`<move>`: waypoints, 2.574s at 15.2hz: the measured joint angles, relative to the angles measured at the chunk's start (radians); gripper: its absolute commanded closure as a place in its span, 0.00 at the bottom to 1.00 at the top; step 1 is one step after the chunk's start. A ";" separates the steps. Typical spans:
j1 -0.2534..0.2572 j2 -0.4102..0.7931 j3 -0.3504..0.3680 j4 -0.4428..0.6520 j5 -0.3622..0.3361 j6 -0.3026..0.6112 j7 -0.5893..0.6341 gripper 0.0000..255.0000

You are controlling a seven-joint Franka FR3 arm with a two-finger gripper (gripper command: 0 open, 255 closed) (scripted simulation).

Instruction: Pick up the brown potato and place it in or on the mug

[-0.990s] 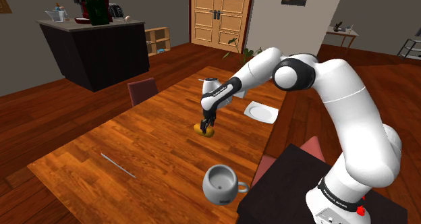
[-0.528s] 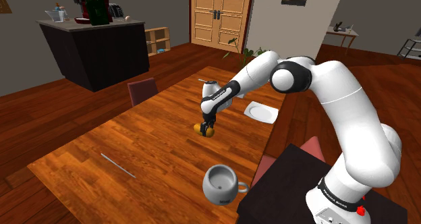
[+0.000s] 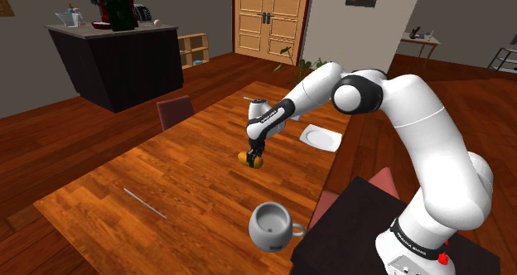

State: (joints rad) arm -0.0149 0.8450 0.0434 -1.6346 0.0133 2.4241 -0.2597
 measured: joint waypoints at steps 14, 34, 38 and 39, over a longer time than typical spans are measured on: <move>-0.002 -0.091 0.002 -0.039 0.002 -0.052 0.001 1.00; -0.006 -0.268 0.006 -0.038 0.005 -0.230 0.004 1.00; -0.006 -0.295 0.006 -0.028 0.006 -0.267 0.006 1.00; -0.002 -0.316 0.008 -0.055 0.006 -0.260 0.013 1.00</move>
State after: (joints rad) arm -0.0164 0.5294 0.0515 -1.6891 0.0194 2.1637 -0.2468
